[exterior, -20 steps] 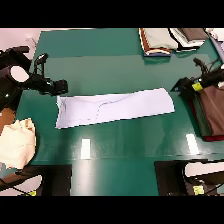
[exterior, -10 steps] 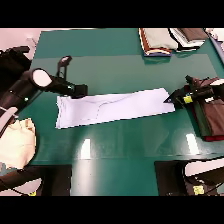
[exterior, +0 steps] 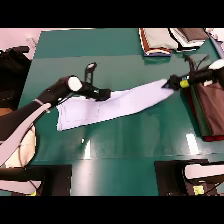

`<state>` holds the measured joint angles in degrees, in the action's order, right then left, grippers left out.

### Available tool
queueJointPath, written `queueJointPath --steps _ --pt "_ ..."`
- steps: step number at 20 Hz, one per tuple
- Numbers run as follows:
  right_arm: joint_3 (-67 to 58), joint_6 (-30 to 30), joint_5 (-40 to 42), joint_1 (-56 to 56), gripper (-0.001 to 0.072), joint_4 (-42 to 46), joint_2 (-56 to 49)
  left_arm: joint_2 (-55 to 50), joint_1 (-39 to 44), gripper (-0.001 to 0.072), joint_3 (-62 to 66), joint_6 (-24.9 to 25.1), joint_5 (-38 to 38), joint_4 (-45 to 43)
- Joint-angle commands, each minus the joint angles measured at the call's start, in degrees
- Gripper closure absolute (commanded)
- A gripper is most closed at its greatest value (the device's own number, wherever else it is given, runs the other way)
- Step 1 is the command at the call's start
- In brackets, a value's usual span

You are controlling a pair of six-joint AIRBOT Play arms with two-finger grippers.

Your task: Fold the shirts.

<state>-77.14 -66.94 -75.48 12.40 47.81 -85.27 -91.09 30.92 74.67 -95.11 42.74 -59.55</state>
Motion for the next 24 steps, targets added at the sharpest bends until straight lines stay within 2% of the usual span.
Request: queueJointPath --steps 1,6,11,14,17,20,22,24 --pt "-8.5 -4.0 -0.7 -6.1 0.0691 -0.2 5.8 -8.0 1.4 0.0678 7.1 1.2 2.1 0.5" --pt "-17.6 -7.2 -1.4 -15.0 0.0691 -0.2 6.8 -12.2 1.4 0.0677 9.7 2.2 2.9 1.2" --pt "-20.3 -8.8 -0.1 -21.6 0.0691 -0.3 6.8 -12.5 1.4 0.0677 9.8 2.8 2.8 1.2" --pt "-20.3 -9.4 1.0 -25.1 0.0691 -0.3 6.7 -11.5 -0.7 0.0677 12.8 3.2 8.2 -0.7" --pt "-20.3 -9.3 2.2 -30.5 0.0691 -0.3 6.6 -5.1 -6.2 0.0678 14.9 3.2 10.3 -5.0" --pt "-20.3 -9.3 7.8 -37.8 0.0691 -1.1 4.8 5.2 -14.6 0.0677 17.1 3.4 13.0 -11.8" --pt "-20.3 -8.2 13.1 -43.6 0.0691 -7.6 1.0 12.5 -20.5 0.0677 18.5 4.1 15.0 -16.9" --pt "-20.3 -2.4 19.5 -50.2 0.0687 -16.4 -4.4 19.6 -25.5 0.0677 19.1 4.1 15.6 -21.9"
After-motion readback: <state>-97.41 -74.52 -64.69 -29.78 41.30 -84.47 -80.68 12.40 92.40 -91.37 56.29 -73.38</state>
